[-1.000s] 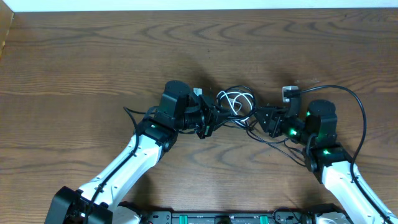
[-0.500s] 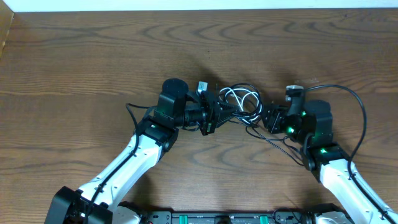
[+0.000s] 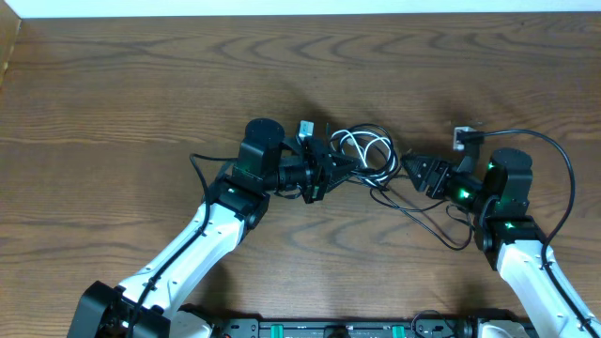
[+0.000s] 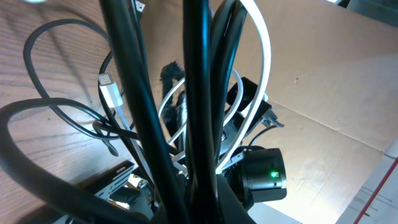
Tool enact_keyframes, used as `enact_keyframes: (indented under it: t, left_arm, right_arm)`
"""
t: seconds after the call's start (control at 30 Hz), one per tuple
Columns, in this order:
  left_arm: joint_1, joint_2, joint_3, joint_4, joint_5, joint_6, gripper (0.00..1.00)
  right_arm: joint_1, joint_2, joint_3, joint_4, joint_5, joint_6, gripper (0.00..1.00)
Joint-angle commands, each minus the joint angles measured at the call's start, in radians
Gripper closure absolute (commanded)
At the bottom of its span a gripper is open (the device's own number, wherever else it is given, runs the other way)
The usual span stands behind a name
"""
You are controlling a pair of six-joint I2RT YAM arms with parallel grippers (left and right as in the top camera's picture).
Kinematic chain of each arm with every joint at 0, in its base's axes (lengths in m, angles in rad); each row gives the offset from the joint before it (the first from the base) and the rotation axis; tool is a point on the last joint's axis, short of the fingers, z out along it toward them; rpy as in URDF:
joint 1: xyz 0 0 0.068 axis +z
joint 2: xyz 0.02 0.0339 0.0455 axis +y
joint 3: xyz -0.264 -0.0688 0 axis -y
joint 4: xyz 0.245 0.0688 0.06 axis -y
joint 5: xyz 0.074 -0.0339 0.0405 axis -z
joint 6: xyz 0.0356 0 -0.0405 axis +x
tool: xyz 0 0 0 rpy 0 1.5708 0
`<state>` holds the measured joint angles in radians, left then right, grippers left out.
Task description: Untangle cables
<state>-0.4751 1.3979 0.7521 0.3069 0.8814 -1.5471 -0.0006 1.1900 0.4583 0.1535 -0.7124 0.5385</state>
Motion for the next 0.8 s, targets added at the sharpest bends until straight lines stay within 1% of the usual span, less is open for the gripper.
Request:
enact_keyframes:
  t: [0.0, 0.4, 0.57, 0.67, 0.77]
  left_arm:
    - [-0.001, -0.005, 0.012, 0.035, 0.025, 0.02, 0.92]
    - [-0.002, -0.005, 0.012, 0.043, 0.032, 0.017, 0.92]
    - [-0.002, -0.005, 0.012, 0.043, 0.064, 0.002, 0.92]
    - [-0.002, -0.005, 0.012, 0.043, 0.081, 0.002, 0.92]
    - [-0.002, -0.005, 0.012, 0.043, 0.098, 0.002, 0.92]
  right_arm:
    - [0.009, -0.01, -0.002, 0.0, -0.106, 0.004, 0.5]
    - [0.039, 0.028, -0.002, 0.1, -0.142, 0.026, 0.53]
    - [0.084, 0.03, -0.002, 0.123, -0.084, 0.026, 0.54]
    - [0.125, 0.043, -0.002, 0.182, -0.063, 0.027, 0.55]
    - [0.156, 0.054, -0.002, 0.209, 0.0, 0.033, 0.6]
